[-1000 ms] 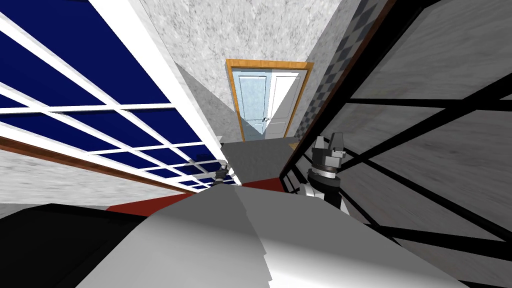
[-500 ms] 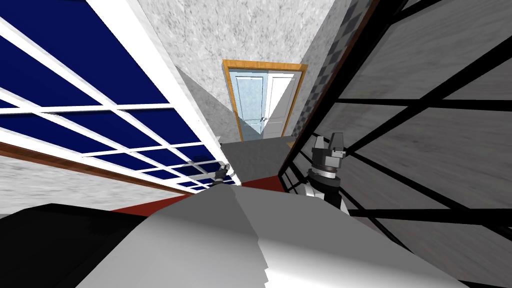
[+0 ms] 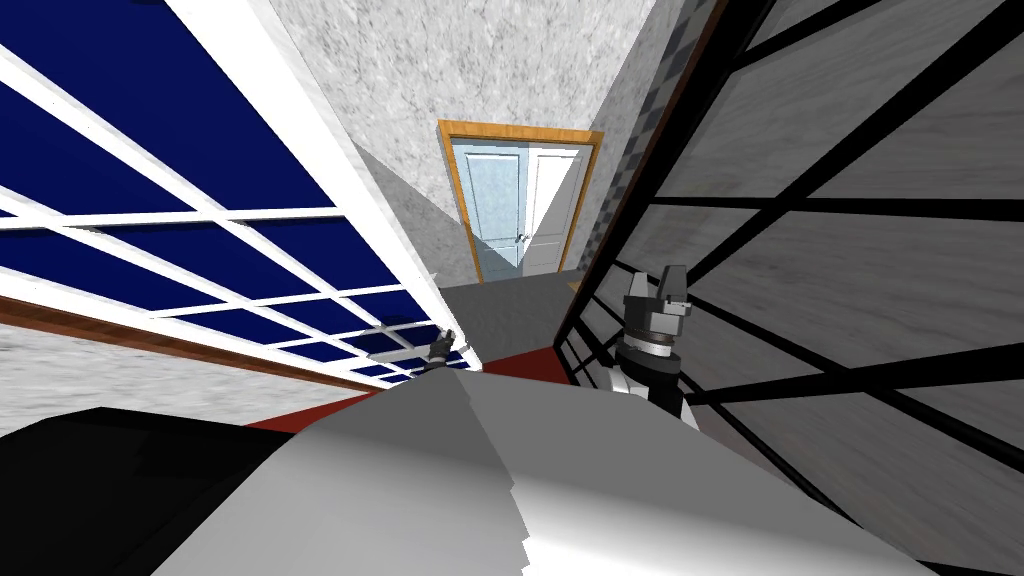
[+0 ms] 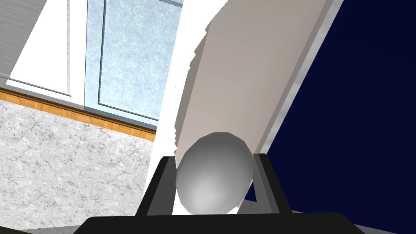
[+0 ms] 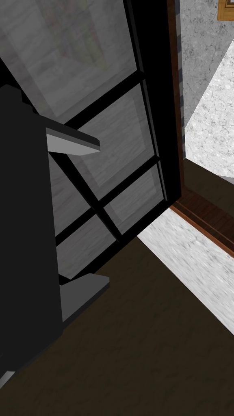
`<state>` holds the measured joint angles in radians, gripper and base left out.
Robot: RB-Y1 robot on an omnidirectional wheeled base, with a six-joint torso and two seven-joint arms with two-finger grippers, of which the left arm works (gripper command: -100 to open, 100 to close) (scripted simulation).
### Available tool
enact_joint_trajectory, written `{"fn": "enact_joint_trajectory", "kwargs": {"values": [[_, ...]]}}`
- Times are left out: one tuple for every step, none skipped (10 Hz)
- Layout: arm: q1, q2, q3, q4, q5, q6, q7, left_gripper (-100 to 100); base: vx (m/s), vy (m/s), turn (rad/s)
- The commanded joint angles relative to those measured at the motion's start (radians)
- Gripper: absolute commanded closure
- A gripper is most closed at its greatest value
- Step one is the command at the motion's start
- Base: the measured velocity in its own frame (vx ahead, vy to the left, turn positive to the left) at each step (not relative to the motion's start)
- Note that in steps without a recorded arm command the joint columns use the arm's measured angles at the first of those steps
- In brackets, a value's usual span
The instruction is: Pull the door open
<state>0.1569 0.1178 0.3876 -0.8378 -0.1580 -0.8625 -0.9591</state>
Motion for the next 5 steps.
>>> {"fn": "enact_joint_trajectory", "kwargs": {"values": [[0.002,0.003,0.002,-0.002,0.015,0.0,0.043,100,-0.045,0.006,-0.059],[0.002,0.005,0.002,0.0,0.028,0.0,0.072,100,-0.062,0.01,-0.108],[0.002,0.005,0.002,0.0,0.028,0.0,0.079,100,-0.053,0.01,-0.054],[0.001,0.006,0.001,0.002,0.042,0.0,0.115,100,-0.052,0.008,-0.076],[0.001,0.008,0.001,0.003,0.055,-0.001,0.142,100,-0.074,0.018,-0.101]]}}
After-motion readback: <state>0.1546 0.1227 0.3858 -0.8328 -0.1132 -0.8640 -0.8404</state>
